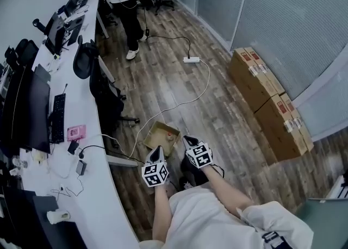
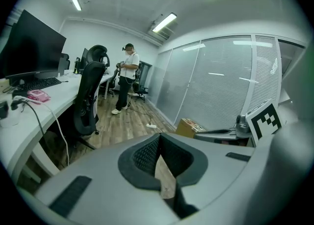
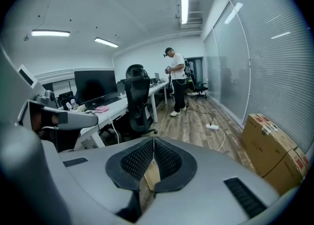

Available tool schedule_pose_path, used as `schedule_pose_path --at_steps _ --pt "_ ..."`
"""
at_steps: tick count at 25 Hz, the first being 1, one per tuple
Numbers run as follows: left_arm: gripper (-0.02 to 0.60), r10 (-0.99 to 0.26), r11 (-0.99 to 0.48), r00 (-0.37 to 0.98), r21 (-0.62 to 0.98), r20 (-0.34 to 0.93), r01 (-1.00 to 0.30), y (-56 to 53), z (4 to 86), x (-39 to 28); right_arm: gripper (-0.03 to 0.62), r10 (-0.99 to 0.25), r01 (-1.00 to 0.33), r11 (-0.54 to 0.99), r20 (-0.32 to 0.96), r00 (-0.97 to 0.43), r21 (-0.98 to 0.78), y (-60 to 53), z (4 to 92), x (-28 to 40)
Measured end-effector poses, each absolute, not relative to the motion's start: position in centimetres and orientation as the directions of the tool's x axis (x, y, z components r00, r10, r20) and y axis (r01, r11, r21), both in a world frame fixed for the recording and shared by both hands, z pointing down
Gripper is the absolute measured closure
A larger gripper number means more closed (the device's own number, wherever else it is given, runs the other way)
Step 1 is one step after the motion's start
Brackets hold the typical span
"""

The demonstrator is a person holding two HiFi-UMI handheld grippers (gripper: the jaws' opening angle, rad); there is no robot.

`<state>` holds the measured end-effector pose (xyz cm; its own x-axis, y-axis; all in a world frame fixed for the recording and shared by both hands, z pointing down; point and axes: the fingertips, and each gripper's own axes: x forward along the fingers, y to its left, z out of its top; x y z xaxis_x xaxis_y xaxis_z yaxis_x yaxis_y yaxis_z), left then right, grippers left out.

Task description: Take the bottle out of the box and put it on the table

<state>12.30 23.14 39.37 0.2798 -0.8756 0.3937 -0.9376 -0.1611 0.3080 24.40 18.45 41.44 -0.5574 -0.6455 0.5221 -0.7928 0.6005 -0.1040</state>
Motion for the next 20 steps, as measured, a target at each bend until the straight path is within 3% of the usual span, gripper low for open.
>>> schedule_pose_path --at_steps 10,20 --pt "0.568 -0.868 -0.129 0.244 0.278 0.432 -0.952 18.9 39.3 9.4 0.554 -0.624 -0.748 0.639 0.446 -0.641 -0.181 14.3 40.2 21.3" --pt "0.568 -0.869 -0.087 0.213 0.285 0.448 -0.955 13.8 39.8 6.4 0.554 -0.604 -0.753 0.624 0.483 -0.634 -0.208 10.2 42.9 19.9"
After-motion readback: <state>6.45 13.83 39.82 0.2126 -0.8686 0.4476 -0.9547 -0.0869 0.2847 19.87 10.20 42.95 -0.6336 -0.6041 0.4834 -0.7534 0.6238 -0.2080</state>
